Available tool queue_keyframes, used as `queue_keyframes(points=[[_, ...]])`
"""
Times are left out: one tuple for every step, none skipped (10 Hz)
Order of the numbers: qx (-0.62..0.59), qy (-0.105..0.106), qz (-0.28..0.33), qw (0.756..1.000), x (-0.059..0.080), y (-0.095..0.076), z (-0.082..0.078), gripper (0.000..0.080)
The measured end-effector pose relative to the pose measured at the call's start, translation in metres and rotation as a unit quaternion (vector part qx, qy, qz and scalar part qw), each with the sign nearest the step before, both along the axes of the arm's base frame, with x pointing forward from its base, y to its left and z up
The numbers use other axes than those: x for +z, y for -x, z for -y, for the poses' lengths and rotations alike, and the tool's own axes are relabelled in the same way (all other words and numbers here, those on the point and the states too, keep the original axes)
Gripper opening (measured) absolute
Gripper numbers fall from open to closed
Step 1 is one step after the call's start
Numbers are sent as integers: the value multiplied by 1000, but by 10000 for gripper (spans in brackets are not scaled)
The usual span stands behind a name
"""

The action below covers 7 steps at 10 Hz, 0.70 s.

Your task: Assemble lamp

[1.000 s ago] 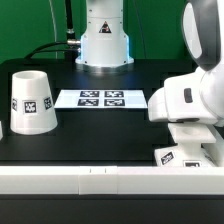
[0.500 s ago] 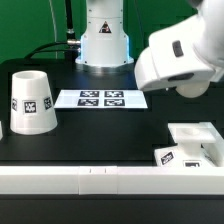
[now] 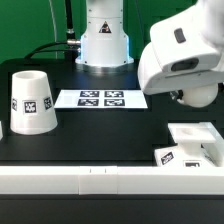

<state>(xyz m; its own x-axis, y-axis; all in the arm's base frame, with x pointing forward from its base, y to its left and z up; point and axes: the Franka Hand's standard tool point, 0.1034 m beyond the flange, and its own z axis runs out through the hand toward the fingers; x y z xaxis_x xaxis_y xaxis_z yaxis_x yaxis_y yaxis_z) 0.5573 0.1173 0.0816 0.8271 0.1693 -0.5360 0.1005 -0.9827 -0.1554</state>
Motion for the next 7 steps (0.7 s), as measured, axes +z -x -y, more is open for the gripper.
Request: queue_keyframes(points=[[5,-6,25,1000,9,-2,7,580],[12,-15,45,999,21,-10,13,580],[12,-21,87,996,36,-23,21,580],[8,-21,120,992,54,-27,28,580],[3,-20,140,990,66,-28,31,580],[-1,-19,176,984,65,-34,32,580],[-7,-18,221,975,63,-39,33,580]])
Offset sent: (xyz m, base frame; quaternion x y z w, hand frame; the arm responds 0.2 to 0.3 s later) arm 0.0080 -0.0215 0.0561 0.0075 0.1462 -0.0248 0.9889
